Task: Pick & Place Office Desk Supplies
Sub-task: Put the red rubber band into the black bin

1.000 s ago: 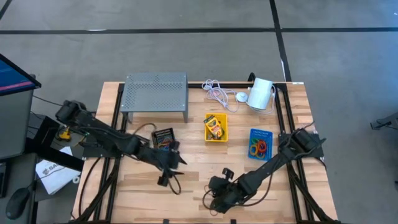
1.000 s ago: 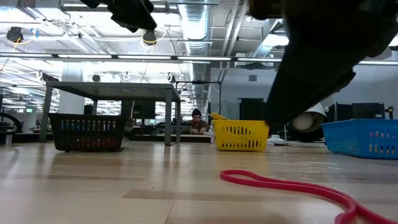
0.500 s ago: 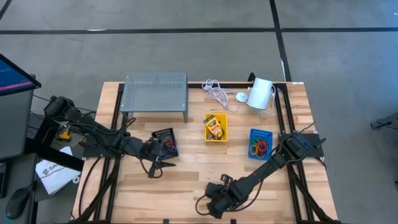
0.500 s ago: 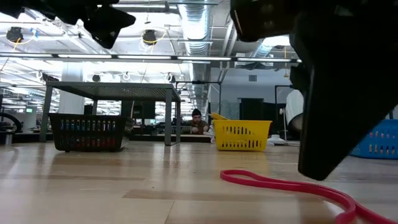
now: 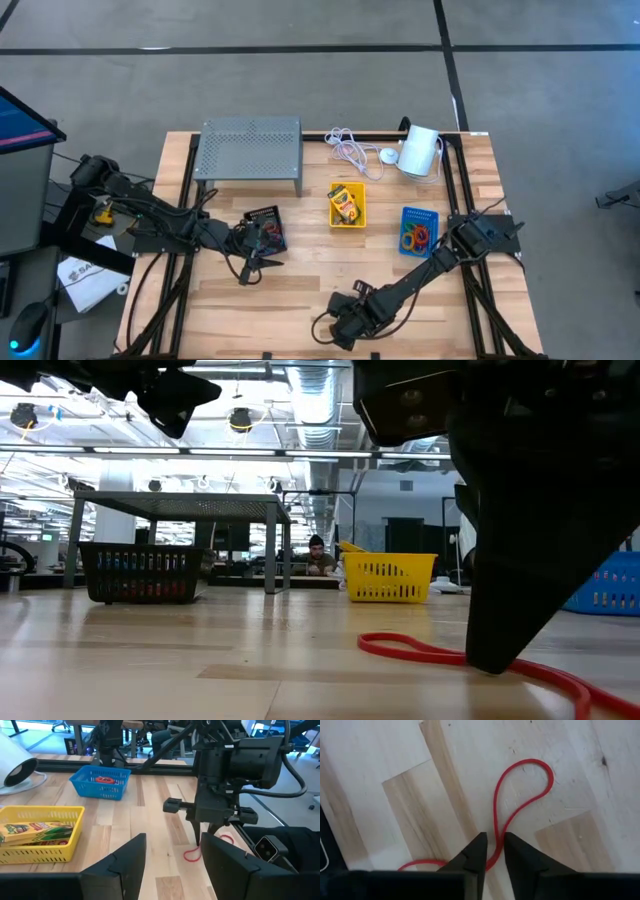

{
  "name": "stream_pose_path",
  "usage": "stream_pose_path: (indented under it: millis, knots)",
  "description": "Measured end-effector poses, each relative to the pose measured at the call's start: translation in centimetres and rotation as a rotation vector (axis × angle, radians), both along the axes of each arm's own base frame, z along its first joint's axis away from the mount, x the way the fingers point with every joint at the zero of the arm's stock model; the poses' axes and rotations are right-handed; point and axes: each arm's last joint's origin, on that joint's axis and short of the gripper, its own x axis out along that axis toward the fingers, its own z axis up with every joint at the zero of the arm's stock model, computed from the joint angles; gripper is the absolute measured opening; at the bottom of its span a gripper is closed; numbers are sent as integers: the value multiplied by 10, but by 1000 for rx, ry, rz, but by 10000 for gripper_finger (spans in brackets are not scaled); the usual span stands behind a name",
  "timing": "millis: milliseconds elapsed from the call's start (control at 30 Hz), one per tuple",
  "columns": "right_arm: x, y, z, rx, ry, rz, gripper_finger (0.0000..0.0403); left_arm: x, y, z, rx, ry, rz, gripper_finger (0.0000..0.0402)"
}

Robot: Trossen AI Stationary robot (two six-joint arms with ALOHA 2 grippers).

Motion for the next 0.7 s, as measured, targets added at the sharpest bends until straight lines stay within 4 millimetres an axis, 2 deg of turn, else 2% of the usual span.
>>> stream_pose_path:
  millis: [167,400,700]
  knots:
    - [0,0,0,-20,-3,48,9,0,0,0,-2,-4,0,186]
    - [-1,-1,2,-55,8,64,2,0,0,1,-2,-5,0,186]
    - [1,6,29,-186,40,135,0,0,0,1,-2,-5,-1,186]
